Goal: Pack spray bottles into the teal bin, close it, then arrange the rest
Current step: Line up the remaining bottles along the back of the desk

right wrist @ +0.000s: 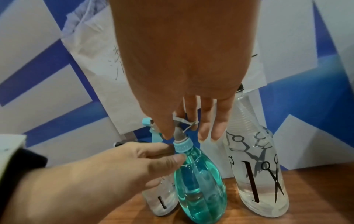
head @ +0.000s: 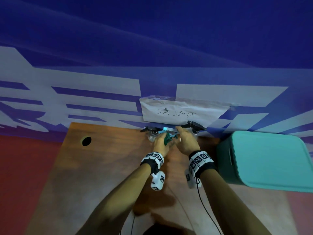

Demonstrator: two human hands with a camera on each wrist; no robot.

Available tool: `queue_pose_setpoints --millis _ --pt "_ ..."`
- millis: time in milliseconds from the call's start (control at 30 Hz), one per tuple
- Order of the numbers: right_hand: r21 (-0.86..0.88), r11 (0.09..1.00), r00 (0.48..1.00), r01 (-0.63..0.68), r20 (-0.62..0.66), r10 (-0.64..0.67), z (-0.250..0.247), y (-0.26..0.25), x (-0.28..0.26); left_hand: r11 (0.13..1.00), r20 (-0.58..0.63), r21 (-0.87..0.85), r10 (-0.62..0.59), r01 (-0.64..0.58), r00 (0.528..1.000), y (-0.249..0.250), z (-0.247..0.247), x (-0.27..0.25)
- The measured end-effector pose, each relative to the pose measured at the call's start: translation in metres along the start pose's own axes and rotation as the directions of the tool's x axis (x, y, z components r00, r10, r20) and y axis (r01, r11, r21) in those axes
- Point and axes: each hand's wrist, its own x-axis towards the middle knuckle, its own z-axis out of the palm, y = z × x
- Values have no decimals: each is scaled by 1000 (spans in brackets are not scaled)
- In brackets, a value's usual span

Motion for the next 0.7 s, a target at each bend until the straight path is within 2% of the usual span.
queue_pose_setpoints --millis 133,267,400,533,700 --pt "-45 999 999 23 37 -22 7 3 19 995 -26 -102 0 -3 1000 -10 10 14" --pt "-42 999 1000 22 6 -22 9 4 28 990 -65 -141 12 -21 998 -14 19 19" --pt "-57 998 1000 13 -17 -14 14 7 31 990 -118 -143 -23 6 993 -11 20 20" --pt "-36 999 999 -29 -22 28 19 4 31 996 -106 -65 -64 57 992 -14 24 24" --pt "-36 998 998 -48 -29 47 22 -4 37 992 -105 -103 -82 71 991 -17 22 27"
